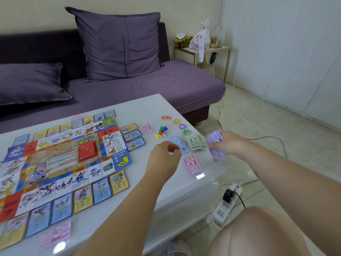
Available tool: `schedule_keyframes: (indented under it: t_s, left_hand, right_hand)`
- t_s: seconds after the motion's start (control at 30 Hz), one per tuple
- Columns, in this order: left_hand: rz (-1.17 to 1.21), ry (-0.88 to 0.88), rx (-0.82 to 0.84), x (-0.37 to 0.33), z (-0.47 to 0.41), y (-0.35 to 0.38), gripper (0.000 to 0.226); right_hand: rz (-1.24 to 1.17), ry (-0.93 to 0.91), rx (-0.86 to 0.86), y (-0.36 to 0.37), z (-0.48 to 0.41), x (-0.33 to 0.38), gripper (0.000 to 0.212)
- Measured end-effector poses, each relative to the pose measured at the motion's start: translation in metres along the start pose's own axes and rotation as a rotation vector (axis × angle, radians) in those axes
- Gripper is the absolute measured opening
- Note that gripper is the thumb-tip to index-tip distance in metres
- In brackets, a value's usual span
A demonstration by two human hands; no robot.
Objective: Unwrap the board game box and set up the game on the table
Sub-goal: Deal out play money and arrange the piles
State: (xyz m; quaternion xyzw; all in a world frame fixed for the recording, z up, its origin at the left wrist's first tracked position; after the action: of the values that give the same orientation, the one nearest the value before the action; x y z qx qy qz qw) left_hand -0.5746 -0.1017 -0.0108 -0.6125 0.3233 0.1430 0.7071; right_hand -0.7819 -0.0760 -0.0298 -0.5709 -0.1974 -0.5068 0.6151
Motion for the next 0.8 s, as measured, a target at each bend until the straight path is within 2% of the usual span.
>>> schedule_keyframes:
  t_s: [0.07,0.13,0.23,0.3,0.33,0.43,0.5,0.57,0.67,0.8]
  left_hand:
    - [0.201,-0.037,0.003,0.002,0.007,-0.005,0.023]
    - [0.501,-0.105,0.083,0.004,0.018,0.000,0.030]
    - [1.127,-0.197,0.304,-0.005,0.044,0.013,0.029]
    - [1.390,-0.257,0.339,-0.003,0.061,0.012,0.030]
    - [1.444,-0.284,0.322,0.003,0.067,0.009,0.029]
    - [1.525,-0.356,0.288,0.026,0.085,-0.003,0.032]
    - [1.545,-0.379,0.294,0.041,0.096,-0.014,0.033]
    - [1.548,-0.412,0.271,0.058,0.107,-0.025,0.029]
    - [1.571,-0.436,0.235,0.080,0.122,-0.044,0.027]
    - [1.543,-0.452,0.180,0.114,0.139,-0.073,0.025]
  right_hand:
    - [-0.214,-0.068,0.124,0.021,0.018,0.030,0.022]
    - [-0.384,-0.100,0.210,0.045,0.041,0.057,0.021]
    - [-0.519,-0.099,0.328,0.087,0.073,0.082,0.021]
    - [-0.512,-0.093,0.353,0.112,0.091,0.091,0.020]
    - [-0.414,-0.130,0.345,0.123,0.097,0.095,0.019]
    - [0.082,-0.290,0.271,0.149,0.111,0.109,0.011]
    - [0.393,-0.413,0.139,0.156,0.124,0.125,0.017]
    - [0.565,-0.576,0.056,0.167,0.139,0.145,0.020]
    - [0.621,-0.673,0.147,0.189,0.153,0.161,0.058]
    - [0.332,-0.715,0.477,0.220,0.183,0.185,0.087]
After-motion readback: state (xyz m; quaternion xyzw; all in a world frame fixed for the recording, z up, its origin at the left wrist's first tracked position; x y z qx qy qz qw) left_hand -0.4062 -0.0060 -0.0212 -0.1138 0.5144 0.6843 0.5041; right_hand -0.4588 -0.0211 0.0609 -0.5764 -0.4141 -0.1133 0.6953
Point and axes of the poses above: each hand's wrist, its own z-axis away from the middle knuckle, its own y-axis out of the palm, x = y × z, the point moved 10 cm from there along -z, towards the middle knuckle, and after that the axes turned 13 degrees about -z, right-handed, at the moved point
